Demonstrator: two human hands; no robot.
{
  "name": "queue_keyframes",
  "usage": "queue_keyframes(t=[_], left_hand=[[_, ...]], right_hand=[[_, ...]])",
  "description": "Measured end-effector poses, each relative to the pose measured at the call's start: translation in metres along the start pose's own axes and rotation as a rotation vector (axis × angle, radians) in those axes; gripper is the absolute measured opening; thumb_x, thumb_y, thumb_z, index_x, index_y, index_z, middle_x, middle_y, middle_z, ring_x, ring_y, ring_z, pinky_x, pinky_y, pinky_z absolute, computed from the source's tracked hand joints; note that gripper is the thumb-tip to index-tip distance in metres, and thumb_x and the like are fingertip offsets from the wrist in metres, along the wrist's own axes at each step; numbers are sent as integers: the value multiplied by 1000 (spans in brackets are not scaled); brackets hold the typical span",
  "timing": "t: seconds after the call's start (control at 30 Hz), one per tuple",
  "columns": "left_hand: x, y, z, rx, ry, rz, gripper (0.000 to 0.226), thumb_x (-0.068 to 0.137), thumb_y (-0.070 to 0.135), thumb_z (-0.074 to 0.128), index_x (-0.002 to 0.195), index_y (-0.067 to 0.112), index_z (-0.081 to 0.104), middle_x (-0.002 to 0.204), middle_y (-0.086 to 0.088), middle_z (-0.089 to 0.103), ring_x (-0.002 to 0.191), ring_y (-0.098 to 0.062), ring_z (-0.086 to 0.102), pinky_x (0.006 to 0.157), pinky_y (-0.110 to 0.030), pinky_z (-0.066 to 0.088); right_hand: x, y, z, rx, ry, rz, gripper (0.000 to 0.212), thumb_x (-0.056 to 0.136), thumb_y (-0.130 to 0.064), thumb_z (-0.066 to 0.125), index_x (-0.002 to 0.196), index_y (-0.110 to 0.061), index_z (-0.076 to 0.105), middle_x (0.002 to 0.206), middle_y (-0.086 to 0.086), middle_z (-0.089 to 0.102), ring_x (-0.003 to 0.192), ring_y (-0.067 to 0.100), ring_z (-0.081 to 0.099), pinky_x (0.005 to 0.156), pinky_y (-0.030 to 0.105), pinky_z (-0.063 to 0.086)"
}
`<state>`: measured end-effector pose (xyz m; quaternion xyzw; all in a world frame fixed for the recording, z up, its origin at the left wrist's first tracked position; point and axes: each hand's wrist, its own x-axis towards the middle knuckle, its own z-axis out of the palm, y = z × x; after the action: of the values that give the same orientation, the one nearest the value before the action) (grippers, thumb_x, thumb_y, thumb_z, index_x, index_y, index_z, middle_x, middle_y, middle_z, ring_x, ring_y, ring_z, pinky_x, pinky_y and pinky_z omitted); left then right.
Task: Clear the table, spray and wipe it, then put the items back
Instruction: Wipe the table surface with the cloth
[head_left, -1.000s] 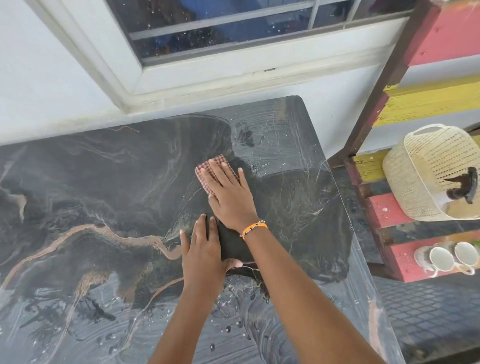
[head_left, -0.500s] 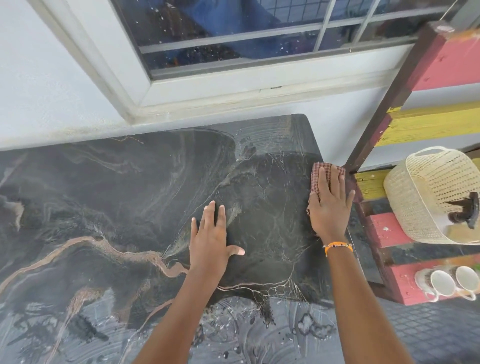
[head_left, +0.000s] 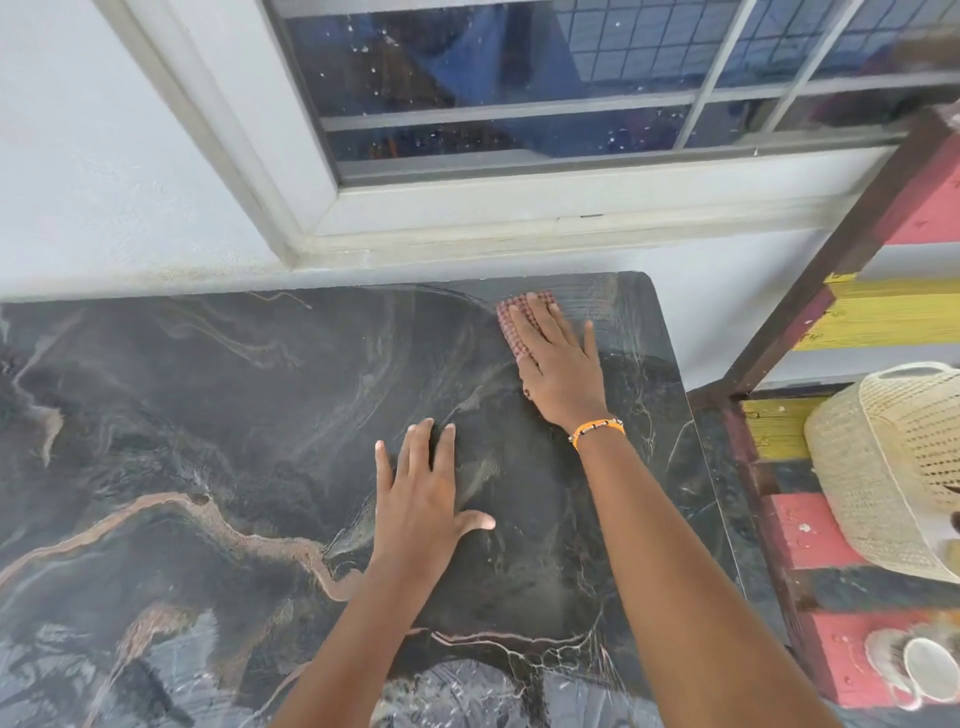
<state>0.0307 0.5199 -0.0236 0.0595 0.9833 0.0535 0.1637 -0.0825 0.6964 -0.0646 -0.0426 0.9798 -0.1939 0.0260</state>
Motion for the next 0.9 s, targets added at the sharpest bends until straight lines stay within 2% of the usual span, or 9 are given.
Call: queue_keyframes(t=[0.17, 0.3, 0.37, 0.4, 0.47, 0.53, 0.63, 0.77, 0.9], left_hand=[[10, -4, -3, 31, -50, -67, 114, 71, 73, 46, 148, 13, -12, 158, -5, -10, 146, -23, -9, 115, -49, -5], [11, -2, -5, 31, -52, -54, 112, 72, 72, 42, 146, 11, -15, 157, -7, -14, 145, -25, -12, 115, -49, -6], [12, -1, -6, 16, -77, -61, 113, 71, 71, 46, 147, 10, -12, 158, -9, -10, 146, -26, -9, 116, -49, -4], [13, -1, -8, 18, -83, -65, 116, 67, 70, 52, 149, 8, -2, 158, -11, -1, 146, -27, 1, 116, -50, 3], [15, -2, -6, 11, -80, -65, 124, 42, 71, 69, 139, 2, 38, 146, -17, 39, 134, -32, 40, 105, -56, 33], [18, -4, 4, -9, -25, -50, 126, 17, 73, 72, 120, 1, 61, 124, -16, 62, 113, -32, 61, 86, -58, 48], [22, -5, 7, -23, -55, -74, 128, 8, 73, 71, 114, 2, 65, 118, -14, 66, 107, -31, 64, 82, -57, 49], [21, -6, 9, 2, -90, -62, 128, 7, 74, 71, 114, 4, 65, 119, -12, 66, 107, -29, 65, 83, -56, 49], [21, -6, 6, 34, -74, -71, 128, 9, 75, 69, 115, 4, 65, 119, -11, 66, 107, -29, 65, 84, -56, 48]], right_hand=[[-15, 64, -23, 0, 107, 319, 53, 98, -24, 34, 149, -27, 18, 159, -4, 9, 147, 17, 6, 116, 51, 1], [-36, 44, -8, -39, 229, 452, 56, 93, -23, 37, 147, -19, 25, 157, 8, 17, 145, 29, 14, 114, 55, 11], [-31, 15, 4, -41, 174, 355, 57, 93, -24, 38, 148, -22, 23, 158, 6, 16, 145, 29, 14, 115, 53, 11], [-23, -2, 10, -42, 137, 271, 57, 93, -26, 34, 148, -24, 21, 158, 4, 15, 145, 28, 14, 115, 52, 11], [-3, -36, 20, -26, 94, 100, 59, 89, -29, 26, 148, -25, 23, 158, 3, 17, 145, 28, 16, 115, 51, 13], [25, -68, 29, 10, 37, -3, 59, 90, -27, 30, 148, -24, 21, 158, 3, 15, 145, 29, 13, 116, 50, 10], [65, -106, 39, 20, -57, -113, 61, 93, -23, 39, 149, -23, 15, 159, 3, 7, 146, 28, 5, 116, 48, 5], [93, -111, 42, -34, -114, -325, 58, 94, -23, 39, 148, -26, 20, 158, -2, 12, 146, 21, 6, 115, 43, 9], [98, -89, 36, -26, -79, -269, 56, 95, -23, 37, 148, -28, 21, 158, -6, 13, 146, 17, 7, 116, 47, 10]])
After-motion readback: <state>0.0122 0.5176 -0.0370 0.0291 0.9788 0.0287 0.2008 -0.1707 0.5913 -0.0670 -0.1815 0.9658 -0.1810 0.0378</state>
